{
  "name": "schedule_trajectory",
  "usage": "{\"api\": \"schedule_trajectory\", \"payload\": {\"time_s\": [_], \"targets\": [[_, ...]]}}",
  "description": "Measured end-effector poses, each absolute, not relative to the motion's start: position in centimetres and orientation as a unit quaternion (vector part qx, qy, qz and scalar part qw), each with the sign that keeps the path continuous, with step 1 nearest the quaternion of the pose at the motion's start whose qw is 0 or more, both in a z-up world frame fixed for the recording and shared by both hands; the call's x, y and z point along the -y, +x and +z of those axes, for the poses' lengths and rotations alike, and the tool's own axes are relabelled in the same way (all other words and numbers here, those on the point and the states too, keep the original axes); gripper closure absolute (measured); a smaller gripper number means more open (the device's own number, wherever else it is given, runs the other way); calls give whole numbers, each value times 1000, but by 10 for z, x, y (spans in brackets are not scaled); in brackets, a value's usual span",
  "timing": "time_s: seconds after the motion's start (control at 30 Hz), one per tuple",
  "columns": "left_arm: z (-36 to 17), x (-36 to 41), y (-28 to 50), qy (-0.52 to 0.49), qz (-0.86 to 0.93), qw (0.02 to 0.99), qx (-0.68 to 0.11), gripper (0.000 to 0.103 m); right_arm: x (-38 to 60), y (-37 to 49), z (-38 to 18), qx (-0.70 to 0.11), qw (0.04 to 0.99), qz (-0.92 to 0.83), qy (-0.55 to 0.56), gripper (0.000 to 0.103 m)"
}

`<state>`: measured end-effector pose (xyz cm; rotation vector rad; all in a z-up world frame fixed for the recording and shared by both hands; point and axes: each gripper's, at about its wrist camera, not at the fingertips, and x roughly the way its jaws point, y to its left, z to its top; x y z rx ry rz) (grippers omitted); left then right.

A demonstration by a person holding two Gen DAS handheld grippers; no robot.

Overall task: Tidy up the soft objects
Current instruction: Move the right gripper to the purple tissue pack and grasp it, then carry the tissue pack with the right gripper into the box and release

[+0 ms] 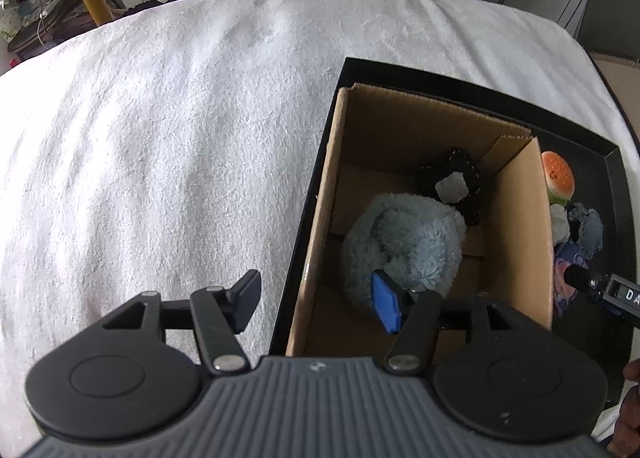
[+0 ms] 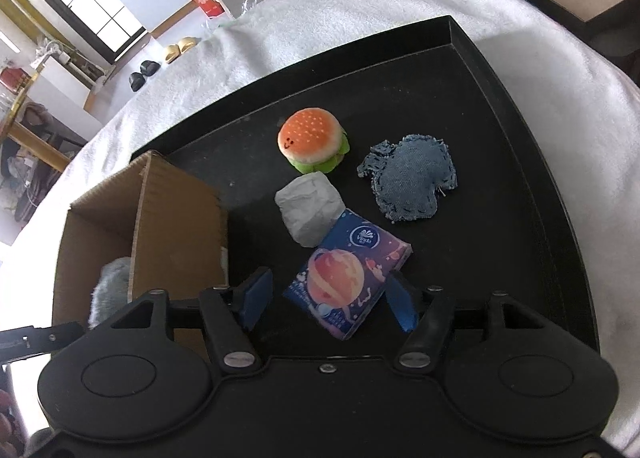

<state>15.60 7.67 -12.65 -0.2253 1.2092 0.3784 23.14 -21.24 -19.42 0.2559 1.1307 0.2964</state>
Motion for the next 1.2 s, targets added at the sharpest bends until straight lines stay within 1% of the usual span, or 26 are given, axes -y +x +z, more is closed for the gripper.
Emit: {"api": "schedule_trajectory", "payload": {"time_s": [0.17, 0.23, 0.33, 0.6, 0.9, 0.97, 1.0, 1.03, 1.2], "targets": [[-135, -75, 161, -93, 181, 792, -576, 43, 208, 237, -204, -532, 832, 128, 94, 37], [-136, -75, 163, -89, 184, 790, -578, 43, 206, 238, -206, -528, 835, 128, 89, 33], [-136, -73, 165, -83, 187, 788, -580, 42, 202, 242, -209, -523, 839, 128, 80, 29], [-138, -68, 168, -71, 195, 783, -586, 42, 205, 246, -215, -526, 841, 112, 51, 29], [-131, -67, 164, -71, 204, 785, -581, 41, 218, 227, -211, -541, 838, 72, 22, 30], [-129, -67, 162, -72, 208, 785, -579, 41, 222, 225, -209, -544, 836, 68, 27, 35], [-127, -67, 161, -72, 210, 785, -578, 41, 222, 226, -208, -546, 834, 70, 34, 42], [-126, -68, 160, -72, 211, 786, -577, 41, 224, 225, -207, -546, 833, 74, 40, 53], [-119, -68, 155, -76, 215, 789, -570, 41, 223, 223, -203, -539, 837, 90, 46, 57]]}}
